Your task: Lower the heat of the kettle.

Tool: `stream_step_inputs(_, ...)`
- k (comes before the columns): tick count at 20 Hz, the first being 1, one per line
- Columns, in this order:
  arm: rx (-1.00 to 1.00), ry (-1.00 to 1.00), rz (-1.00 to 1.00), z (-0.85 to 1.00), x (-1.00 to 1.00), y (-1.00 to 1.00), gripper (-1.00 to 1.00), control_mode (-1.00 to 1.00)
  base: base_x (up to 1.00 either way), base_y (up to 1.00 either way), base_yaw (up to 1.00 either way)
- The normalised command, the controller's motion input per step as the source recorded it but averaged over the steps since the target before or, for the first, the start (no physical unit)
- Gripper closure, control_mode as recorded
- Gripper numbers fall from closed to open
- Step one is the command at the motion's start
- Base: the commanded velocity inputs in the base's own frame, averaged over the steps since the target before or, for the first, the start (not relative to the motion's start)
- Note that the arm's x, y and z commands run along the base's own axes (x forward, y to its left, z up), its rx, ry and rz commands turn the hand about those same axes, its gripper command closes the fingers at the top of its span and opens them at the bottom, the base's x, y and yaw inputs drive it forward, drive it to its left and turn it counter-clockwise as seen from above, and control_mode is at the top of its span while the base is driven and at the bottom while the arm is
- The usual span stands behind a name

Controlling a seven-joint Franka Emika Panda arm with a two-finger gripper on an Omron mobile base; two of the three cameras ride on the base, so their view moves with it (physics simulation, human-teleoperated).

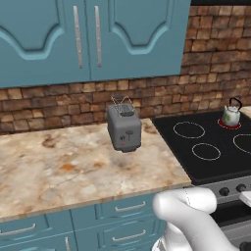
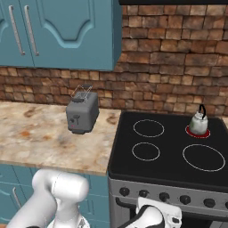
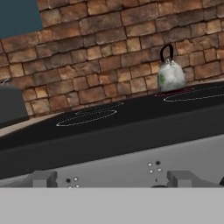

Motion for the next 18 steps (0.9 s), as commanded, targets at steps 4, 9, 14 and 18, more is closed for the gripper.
stream_step_inputs(4, 0.00, -0.01, 0.00, -0.14, 0.00, 0.00, -1.00, -1.00, 0.00, 0.00, 0.00)
stream_step_inputs(9, 0.00, -0.01, 0.00, -0.09, 0.00, 0.00, -1.00, -1.00, 0.00, 0.00, 0.00)
stream_step_inputs(14, 0.00, 0.00, 0.00, -0.05, 0.00, 0.00, -1.00, -1.00, 0.00, 0.00, 0.00)
stream_step_inputs(18, 0.00, 0.00, 0.00, -0.05, 0.03, 0.00, -1.00, -1.00, 0.00, 0.00, 0.00)
